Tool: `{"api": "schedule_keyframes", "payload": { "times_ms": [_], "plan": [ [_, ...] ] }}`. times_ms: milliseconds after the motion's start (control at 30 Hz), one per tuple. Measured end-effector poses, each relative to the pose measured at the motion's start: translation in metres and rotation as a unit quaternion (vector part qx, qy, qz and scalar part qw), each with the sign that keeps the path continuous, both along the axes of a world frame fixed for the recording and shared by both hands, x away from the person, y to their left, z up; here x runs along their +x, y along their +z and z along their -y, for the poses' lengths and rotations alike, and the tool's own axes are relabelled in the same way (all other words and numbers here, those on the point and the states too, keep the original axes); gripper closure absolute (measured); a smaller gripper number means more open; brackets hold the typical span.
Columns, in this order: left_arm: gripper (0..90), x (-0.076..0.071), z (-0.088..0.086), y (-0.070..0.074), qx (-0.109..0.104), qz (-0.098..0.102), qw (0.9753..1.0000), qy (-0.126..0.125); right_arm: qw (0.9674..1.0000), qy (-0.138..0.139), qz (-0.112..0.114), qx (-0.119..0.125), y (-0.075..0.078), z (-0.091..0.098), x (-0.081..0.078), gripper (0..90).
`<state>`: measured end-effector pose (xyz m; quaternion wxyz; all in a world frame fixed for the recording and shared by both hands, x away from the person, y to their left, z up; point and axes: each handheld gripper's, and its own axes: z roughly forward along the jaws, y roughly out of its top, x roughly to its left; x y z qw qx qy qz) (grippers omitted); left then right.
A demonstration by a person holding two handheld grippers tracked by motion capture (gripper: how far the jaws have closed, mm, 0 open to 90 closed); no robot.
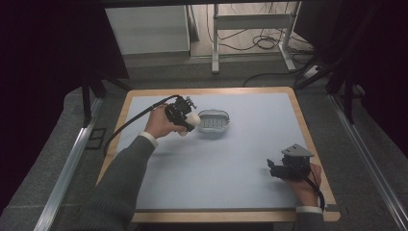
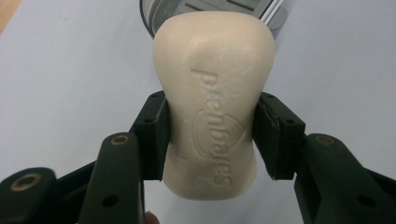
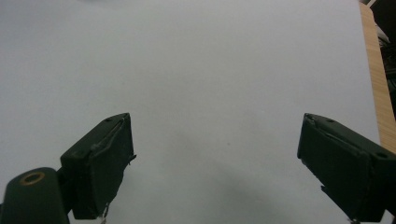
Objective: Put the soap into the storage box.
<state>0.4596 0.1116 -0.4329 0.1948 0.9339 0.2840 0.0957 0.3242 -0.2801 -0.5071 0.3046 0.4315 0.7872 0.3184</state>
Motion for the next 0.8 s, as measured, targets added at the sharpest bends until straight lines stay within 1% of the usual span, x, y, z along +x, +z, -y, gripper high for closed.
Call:
{"api": "schedule_keyframes", "payload": {
  "times_ms": [200, 333, 433, 600, 667, 700, 733, 767, 800],
  "plan": [
    [50.1, 0.012, 0.013, 0.005, 0.007, 0.005, 0.9998, -0.017, 1.0, 0.0, 0.0, 0.001, -0.001, 0.001, 0.0, 10.3],
    [50.1, 0.017, 0.019, 0.008, 0.012, 0.01, 0.9996, -0.024, 1.0, -0.002, -0.001, 0.002, -0.001, 0.002, 0.001, 10.4],
    [50.1, 0.023, 0.022, 0.008, 0.0, 0.003, 0.9996, -0.027, 1.0, -0.002, -0.001, 0.003, -0.001, 0.003, 0.001, 10.4],
    [50.1, 0.03, 0.025, 0.003, 0.005, 0.004, 0.9996, -0.028, 1.0, -0.004, -0.001, 0.004, -0.001, 0.006, 0.001, 10.3],
    [50.1, 0.032, 0.026, 0.003, 0.003, 0.004, 0.9996, -0.029, 1.0, -0.005, -0.002, 0.005, -0.001, 0.006, 0.001, 10.4],
    [50.1, 0.033, 0.028, 0.004, 0.011, 0.008, 0.9993, -0.033, 1.0, -0.005, -0.002, 0.005, -0.001, 0.006, 0.001, 10.4],
    [50.1, 0.033, 0.028, 0.004, 0.011, 0.008, 0.9993, -0.033, 1.0, -0.005, -0.002, 0.005, -0.001, 0.006, 0.001, 10.4],
    [50.1, 0.034, 0.033, 0.006, 0.018, 0.012, 0.999, -0.04, 1.0, -0.006, -0.002, 0.005, -0.001, 0.006, 0.001, 10.4],
    [50.1, 0.035, 0.036, 0.007, 0.016, 0.009, 0.9989, -0.043, 1.0, -0.005, -0.002, 0.005, -0.001, 0.006, 0.001, 10.4]
  ]
}}
